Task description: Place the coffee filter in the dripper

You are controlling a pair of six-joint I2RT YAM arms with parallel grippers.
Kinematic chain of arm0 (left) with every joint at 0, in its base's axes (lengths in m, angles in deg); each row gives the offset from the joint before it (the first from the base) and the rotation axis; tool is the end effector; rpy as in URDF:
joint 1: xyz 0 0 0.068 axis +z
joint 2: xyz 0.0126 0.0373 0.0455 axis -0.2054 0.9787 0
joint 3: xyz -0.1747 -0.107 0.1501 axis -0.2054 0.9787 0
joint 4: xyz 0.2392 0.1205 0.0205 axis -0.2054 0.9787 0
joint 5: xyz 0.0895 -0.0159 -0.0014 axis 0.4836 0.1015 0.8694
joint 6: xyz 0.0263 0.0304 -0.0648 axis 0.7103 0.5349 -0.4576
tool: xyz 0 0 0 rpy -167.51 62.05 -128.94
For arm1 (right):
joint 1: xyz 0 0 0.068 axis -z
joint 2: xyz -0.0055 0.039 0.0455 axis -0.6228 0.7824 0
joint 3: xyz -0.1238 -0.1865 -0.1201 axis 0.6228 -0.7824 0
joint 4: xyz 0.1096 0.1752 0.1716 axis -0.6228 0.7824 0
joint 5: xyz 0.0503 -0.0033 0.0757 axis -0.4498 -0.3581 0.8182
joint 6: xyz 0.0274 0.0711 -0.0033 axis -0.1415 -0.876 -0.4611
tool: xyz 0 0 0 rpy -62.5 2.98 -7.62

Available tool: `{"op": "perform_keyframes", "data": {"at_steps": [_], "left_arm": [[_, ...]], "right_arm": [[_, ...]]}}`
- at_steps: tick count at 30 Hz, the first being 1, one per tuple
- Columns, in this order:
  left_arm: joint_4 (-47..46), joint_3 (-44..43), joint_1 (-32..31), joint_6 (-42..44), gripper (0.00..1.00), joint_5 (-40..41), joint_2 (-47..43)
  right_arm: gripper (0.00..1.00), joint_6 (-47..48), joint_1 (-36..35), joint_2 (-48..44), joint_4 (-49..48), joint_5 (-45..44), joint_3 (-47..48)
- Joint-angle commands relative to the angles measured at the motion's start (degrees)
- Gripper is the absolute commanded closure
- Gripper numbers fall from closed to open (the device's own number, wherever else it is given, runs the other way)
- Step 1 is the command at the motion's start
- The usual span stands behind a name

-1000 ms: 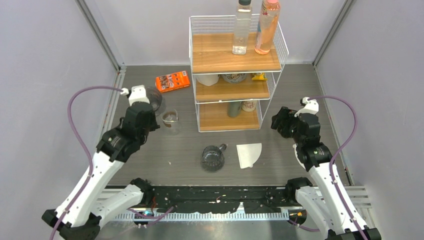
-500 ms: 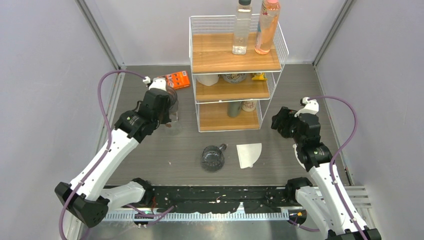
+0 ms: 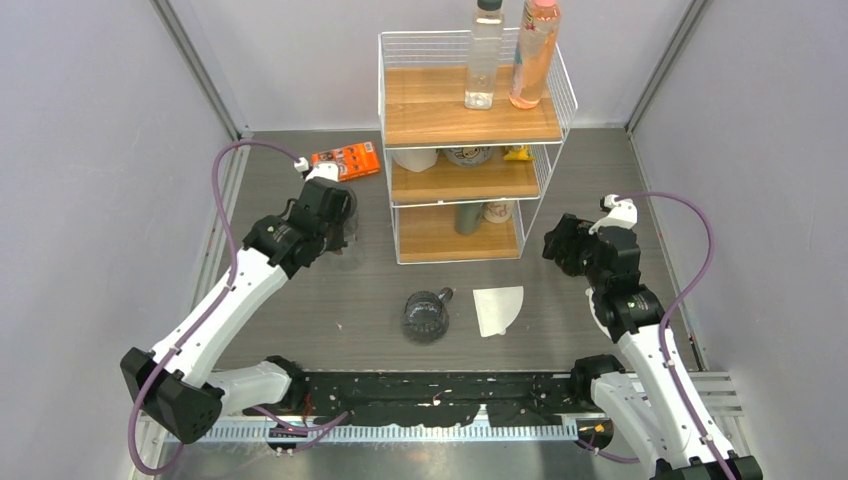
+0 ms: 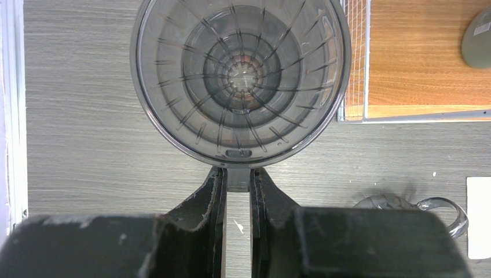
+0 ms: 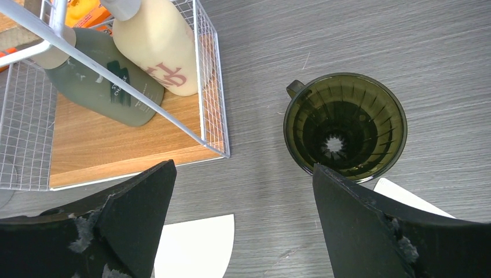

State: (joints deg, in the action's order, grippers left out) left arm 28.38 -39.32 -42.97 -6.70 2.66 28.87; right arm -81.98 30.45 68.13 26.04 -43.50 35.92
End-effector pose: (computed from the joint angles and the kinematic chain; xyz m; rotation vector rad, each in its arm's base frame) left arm 0.2398 -0.1132 0.3073 -0.0809 2.3031 0.0236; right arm 0.2116 0.0222 0.2534 0.2502 1.9604 0.1804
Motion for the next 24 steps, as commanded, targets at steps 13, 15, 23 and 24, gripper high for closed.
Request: {"op": "perform_keyframes", "data": {"at_steps": [13, 15, 23, 24], "left_arm": [[2.0, 0.1, 0.4, -3.3, 0.96, 1.5, 1.6], [2.4, 0.0, 0.4, -3.7, 0.94, 1.7, 1.8], [1.2, 0.1, 0.4, -3.5, 0.88, 1.9, 2.2], [0.9, 0.0, 0.4, -3.3, 0.87, 2.1, 2.2]], "right_arm": [[0.05, 0.8, 0.1, 1.1, 0.5, -1.5, 2.0], [0.05, 0.8, 0.2, 1.1, 0.7, -1.7, 2.1], [0.05, 0.8, 0.2, 0.9, 0.8, -1.8, 2.1], [0.05, 0.7, 0.1, 0.9, 0.8, -1.8, 2.1]]}}
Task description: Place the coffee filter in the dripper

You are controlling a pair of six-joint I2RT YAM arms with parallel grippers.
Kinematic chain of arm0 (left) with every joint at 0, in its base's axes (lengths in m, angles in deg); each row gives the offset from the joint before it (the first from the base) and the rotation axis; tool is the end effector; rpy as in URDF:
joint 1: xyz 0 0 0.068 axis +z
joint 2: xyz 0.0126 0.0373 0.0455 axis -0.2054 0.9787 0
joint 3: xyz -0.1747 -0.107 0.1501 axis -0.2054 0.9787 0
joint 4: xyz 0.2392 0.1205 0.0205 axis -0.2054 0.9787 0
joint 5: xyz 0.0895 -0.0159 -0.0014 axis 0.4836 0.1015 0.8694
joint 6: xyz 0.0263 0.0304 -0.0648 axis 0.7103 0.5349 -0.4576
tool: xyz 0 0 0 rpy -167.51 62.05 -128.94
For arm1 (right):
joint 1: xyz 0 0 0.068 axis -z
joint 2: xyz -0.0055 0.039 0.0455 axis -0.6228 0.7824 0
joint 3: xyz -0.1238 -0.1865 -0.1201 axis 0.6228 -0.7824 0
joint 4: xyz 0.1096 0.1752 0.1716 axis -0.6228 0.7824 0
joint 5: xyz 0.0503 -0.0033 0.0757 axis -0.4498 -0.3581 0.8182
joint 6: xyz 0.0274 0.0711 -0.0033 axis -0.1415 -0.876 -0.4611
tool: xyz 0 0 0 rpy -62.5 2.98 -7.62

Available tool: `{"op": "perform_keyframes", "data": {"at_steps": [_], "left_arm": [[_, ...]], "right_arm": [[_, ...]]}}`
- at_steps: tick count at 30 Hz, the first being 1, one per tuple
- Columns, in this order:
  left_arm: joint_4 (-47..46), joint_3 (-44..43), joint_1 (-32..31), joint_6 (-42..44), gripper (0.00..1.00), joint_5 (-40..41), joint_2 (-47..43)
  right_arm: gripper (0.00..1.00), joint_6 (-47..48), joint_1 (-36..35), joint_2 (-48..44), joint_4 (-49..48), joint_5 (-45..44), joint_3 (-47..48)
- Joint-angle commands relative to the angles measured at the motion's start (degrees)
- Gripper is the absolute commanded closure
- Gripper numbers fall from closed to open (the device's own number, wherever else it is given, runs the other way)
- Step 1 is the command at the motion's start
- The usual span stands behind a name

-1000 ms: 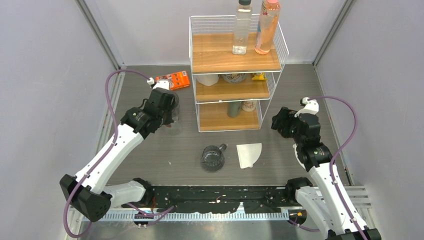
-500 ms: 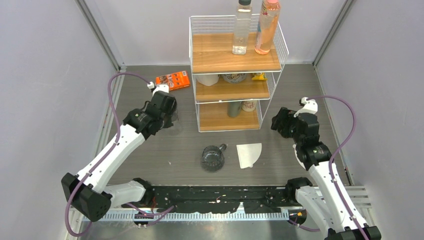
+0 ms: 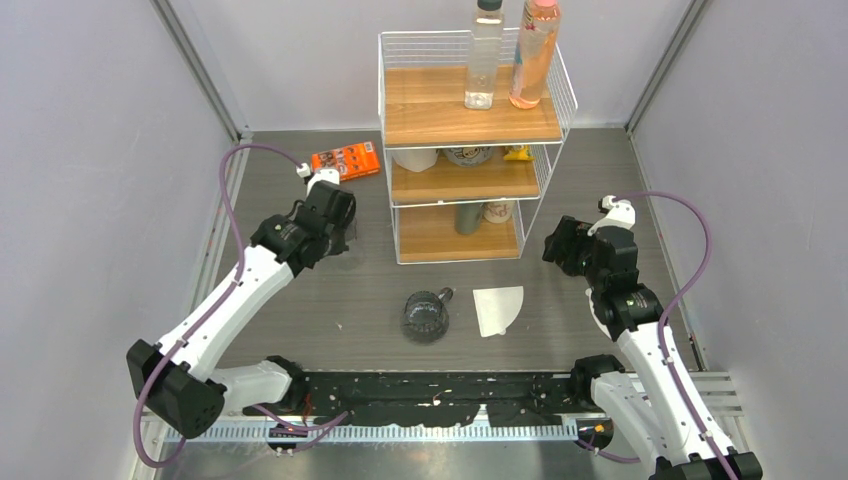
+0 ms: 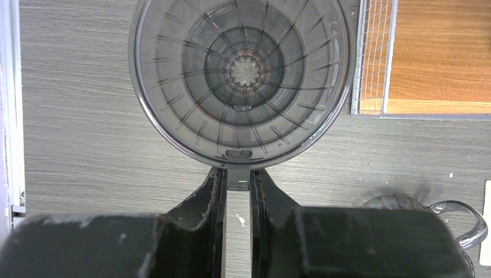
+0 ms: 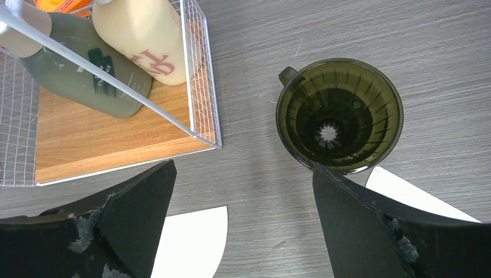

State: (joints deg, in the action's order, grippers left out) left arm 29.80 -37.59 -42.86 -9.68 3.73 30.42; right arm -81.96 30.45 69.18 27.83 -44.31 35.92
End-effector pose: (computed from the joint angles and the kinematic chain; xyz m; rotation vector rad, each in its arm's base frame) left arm 0.2414 -0.1123 0.2888 -0.1305 2.3595 0.0722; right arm 0.2123 0.0214 0.2460 0.2606 2.0067 0.1544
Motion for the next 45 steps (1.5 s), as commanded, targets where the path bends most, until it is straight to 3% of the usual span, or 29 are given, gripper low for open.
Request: {"op": "perform_keyframes", "data": {"at_steps": [1, 13, 20, 24, 33, 45], "left_arm": [[-0.8, -1.7, 0.3, -0.1, 0.87, 1.2, 0.8], [-0.8, -3.2, 0.2, 0.2, 0.76, 1.4, 2.1], [-0.5, -3.5, 0.2, -0.4, 0.52, 1.6, 2.0], [-0.4, -3.7, 0.2, -0.2, 0.47, 1.1, 1.8], [-2.2, -2.8, 0.2, 0.4, 0.01, -2.8, -6.0], [-8.6, 4.7, 0.2, -1.6, 0.0, -4.4, -26.5]], "right_arm": [[0.05, 0.7, 0.2, -0.1, -1.0, -0.9, 2.1], [0.05, 0.9, 0.2, 0.0, -0.8, -0.5, 2.2], [0.04, 0.9, 0.2, 0.2, -0.8, -0.5, 2.3], [0.05, 0.8, 0.2, 0.6, -0.8, -0.6, 2.3], [0.05, -0.3, 0.2, 0.3, 0.0, -3.4, 2.6], [0.04, -5.4, 0.2, -1.8, 4.4, -11.5, 2.2]]}}
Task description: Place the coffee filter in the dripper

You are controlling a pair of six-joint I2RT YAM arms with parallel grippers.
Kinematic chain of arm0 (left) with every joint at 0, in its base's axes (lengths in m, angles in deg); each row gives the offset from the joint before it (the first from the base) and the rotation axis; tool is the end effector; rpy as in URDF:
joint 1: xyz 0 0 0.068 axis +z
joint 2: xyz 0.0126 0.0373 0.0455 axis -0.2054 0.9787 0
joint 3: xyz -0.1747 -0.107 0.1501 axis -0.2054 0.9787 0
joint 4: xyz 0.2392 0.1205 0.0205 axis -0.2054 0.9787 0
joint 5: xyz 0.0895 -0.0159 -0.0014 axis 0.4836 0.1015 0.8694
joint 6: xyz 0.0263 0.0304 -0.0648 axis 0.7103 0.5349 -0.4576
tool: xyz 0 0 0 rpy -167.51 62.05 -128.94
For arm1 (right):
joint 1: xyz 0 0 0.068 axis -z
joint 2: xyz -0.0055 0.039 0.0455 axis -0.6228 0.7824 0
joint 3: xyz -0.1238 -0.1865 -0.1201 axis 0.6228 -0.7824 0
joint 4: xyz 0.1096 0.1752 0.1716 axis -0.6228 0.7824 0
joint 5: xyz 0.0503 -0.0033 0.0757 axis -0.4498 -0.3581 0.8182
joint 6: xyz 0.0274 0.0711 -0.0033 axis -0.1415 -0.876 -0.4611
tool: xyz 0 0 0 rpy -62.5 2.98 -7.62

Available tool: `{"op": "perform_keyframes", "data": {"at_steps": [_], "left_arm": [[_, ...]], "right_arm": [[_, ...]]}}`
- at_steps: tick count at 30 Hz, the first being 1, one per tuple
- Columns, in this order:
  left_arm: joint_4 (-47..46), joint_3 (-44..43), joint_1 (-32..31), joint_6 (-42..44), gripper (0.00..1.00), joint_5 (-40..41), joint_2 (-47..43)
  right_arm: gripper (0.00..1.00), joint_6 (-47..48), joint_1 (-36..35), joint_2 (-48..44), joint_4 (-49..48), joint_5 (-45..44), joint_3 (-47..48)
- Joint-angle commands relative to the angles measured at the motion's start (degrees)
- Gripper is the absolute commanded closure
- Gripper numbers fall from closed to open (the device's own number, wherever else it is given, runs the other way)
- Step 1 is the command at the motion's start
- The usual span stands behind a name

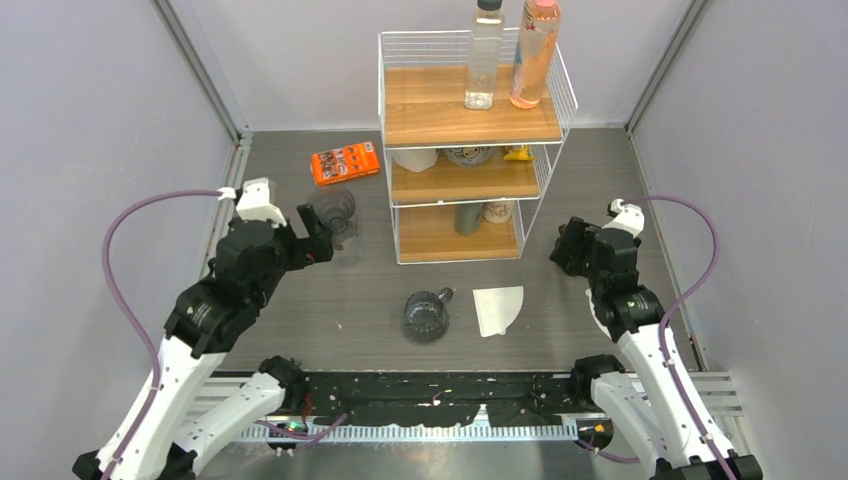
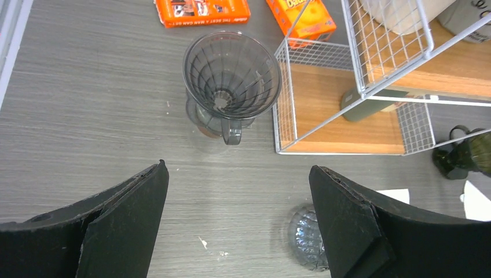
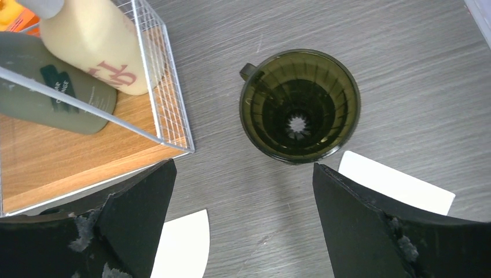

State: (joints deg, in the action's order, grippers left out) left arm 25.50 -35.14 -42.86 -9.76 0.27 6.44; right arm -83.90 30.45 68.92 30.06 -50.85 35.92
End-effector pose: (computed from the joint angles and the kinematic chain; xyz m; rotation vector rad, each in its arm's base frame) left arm 0.1687 -0.0727 0.3670 -0.1998 1.9946 -0.2682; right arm 0.2091 0.0136 0.2428 0.3638 2.0105 0.0515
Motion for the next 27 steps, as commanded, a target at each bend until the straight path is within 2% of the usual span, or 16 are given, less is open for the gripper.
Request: {"op": "perform_keyframes", "data": {"at_steps": [1, 9, 13, 18, 24, 27], "left_arm": [[-5.1, 3.0, 0.2, -1.6, 0.0, -0.9, -3.4], [-14.2, 7.4, 0.3, -1.4, 0.01, -1.3, -7.9], [-16.5, 8.0, 0.2, 0.3, 0.01, -2.8, -8.9], [-18.6, 11.5, 0.2, 1.4, 0.0, -3.2, -11.7], [-21.0, 17.1, 0.3, 2.1, 0.0, -3.2, -16.9], [-22.4, 19.5, 0.3, 2.8, 0.0, -4.4, -18.6]], "right_arm": [[0.05, -4.5, 0.2, -2.1, 2.8, -5.7, 2.2], [0.05, -8.2, 0.2, -4.7, 9.4, -8.4, 2.3], [0.04, -8.0, 0.3, -4.5, 12.1, -3.2, 2.7], [0.05, -8.3, 0.2, -4.5, 13.5, 8.8, 2.0], [0.05, -10.4, -0.3, -4.2, 16.0, 12.8, 1.4], [0.04, -12.6, -4.1, -2.5, 15.2, 12.4, 1.2]]}}
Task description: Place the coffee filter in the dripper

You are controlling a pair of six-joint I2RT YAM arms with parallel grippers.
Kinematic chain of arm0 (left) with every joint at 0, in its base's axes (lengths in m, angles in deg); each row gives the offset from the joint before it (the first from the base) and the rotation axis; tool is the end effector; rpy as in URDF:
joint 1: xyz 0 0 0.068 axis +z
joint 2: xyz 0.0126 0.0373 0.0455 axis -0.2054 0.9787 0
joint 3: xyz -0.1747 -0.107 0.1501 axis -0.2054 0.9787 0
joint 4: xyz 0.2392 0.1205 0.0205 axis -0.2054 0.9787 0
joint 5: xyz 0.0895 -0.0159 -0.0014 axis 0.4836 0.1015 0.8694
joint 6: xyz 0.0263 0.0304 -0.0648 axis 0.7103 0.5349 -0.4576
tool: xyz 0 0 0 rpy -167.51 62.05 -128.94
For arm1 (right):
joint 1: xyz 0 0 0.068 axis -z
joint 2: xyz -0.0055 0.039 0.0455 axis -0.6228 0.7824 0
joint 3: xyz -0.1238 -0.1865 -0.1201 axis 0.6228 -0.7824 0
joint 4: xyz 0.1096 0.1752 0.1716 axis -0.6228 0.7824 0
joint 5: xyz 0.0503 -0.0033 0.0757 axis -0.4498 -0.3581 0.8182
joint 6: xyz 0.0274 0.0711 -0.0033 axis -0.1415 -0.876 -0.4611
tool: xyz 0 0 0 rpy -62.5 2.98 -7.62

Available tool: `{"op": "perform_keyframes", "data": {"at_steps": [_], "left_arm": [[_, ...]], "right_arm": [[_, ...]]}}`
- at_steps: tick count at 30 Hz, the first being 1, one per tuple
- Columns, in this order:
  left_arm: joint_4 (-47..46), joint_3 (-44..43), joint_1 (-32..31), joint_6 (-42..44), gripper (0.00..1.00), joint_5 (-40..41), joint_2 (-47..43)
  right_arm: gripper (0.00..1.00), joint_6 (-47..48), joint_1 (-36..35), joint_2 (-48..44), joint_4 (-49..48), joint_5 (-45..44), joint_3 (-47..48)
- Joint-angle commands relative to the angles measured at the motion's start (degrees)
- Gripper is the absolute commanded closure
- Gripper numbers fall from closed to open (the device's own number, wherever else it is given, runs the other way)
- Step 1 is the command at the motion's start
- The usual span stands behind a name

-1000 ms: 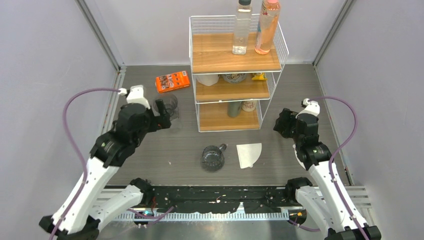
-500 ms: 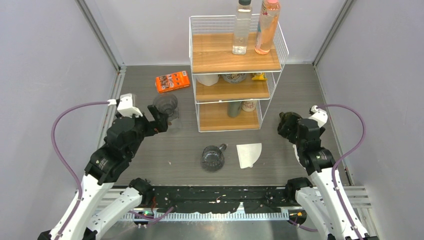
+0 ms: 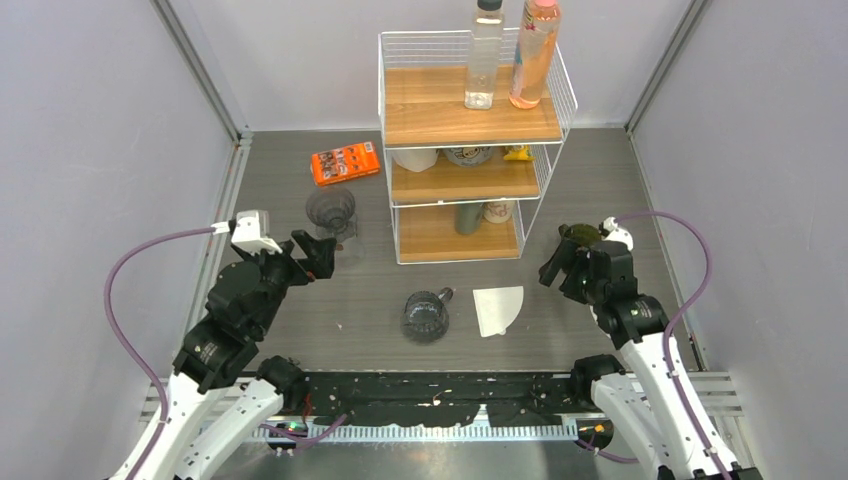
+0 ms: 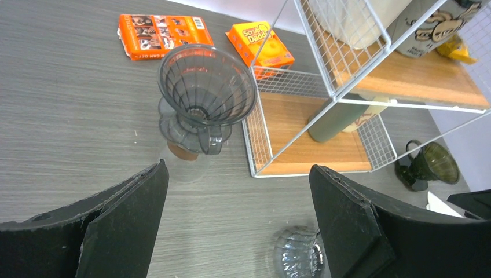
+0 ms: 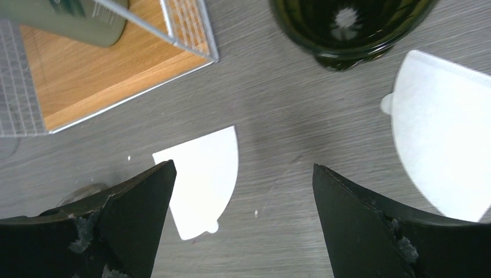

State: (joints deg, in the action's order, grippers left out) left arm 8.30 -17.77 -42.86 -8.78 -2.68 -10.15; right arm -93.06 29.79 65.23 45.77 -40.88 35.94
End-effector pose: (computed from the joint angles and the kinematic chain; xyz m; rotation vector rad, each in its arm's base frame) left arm 0.1444 -0.0617 0.3431 -0.1965 1.7456 -0.4515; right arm 0.1804 0.0229 0.2220 0.4433 2.2366 0.2664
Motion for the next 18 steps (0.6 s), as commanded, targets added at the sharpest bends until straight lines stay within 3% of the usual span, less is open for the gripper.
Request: {"op": "perform_keyframes", "data": {"at_steps": [1, 4, 8, 16, 18], "left_arm": [[-5.1, 2.4, 0.2, 2.0, 0.0, -1.3, -2.3], [-3.9, 2.5, 0.3, 2.0, 0.0, -0.2, -2.5], [-3.4, 3.1, 0.2, 1.7, 0.0, 0.3, -2.7], [-4.0, 4.1, 0.2, 1.8, 0.01, 2.4, -2.3], [-3.9, 4.1, 0.3, 1.8, 0.0, 2.7, -2.0]], "right_arm": [[0.05, -4.8, -4.9, 2.2, -0.9, 1.2, 1.0], [0.05, -8.1, -15.9, 6.1, -2.4, -7.7, 0.9], [0.04, -14.3, -24.9, 14.5, -3.5, -17.4, 2.1], [0.0, -22.3, -31.7, 24.3, -8.5, -22.6, -0.2], [0.04, -22.9, -32.4, 26.5, -9.1, -22.7, -0.3]]}}
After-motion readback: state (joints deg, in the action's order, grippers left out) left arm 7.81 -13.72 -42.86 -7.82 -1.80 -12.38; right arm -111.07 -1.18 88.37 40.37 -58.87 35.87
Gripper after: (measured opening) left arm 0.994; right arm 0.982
